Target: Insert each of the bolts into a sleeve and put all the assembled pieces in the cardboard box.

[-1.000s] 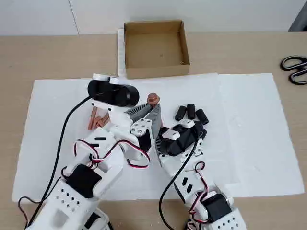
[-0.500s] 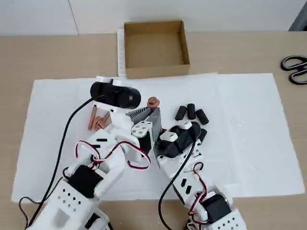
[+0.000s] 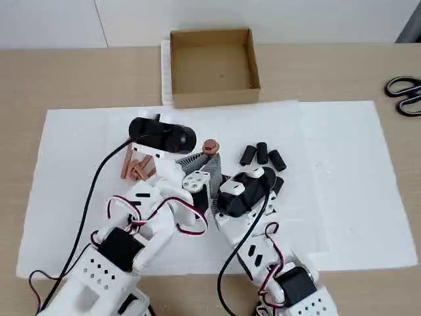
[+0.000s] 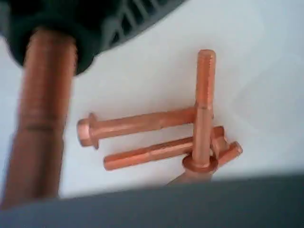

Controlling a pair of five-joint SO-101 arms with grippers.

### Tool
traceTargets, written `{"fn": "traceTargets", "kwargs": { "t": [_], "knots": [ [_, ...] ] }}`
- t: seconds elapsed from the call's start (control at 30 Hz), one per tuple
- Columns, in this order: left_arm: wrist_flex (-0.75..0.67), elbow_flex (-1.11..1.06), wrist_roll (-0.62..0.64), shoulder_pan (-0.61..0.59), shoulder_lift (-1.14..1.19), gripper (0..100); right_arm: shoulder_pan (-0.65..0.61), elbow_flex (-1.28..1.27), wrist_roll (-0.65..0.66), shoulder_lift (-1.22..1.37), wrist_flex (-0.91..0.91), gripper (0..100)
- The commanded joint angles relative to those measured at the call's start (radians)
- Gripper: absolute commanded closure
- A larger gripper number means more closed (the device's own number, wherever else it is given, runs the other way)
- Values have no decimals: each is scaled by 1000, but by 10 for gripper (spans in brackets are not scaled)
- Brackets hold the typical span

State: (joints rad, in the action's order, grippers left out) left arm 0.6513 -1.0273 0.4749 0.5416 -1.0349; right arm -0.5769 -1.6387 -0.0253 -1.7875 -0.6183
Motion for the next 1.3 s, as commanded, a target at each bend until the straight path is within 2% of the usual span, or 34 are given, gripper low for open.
{"fn": "traceTargets", "kwargs": {
  "t": [0.0,0.13,0.3,0.57,0.8,1.27],
  "knots": [
    [-32,5,0,0,-26,994,-1,8,-11,-16,19,995],
    [-28,5,-6,0,-26,994,-1,8,-11,-18,19,995],
    [5,12,-77,2,-26,994,-1,6,-11,-19,19,995],
    [20,12,-77,2,-26,994,-1,6,-11,-19,19,995],
    [130,58,-75,29,-26,994,-1,6,-11,-19,19,995],
    [101,-1,-78,34,-17,994,-1,6,-11,-19,19,995]
  ]
}}
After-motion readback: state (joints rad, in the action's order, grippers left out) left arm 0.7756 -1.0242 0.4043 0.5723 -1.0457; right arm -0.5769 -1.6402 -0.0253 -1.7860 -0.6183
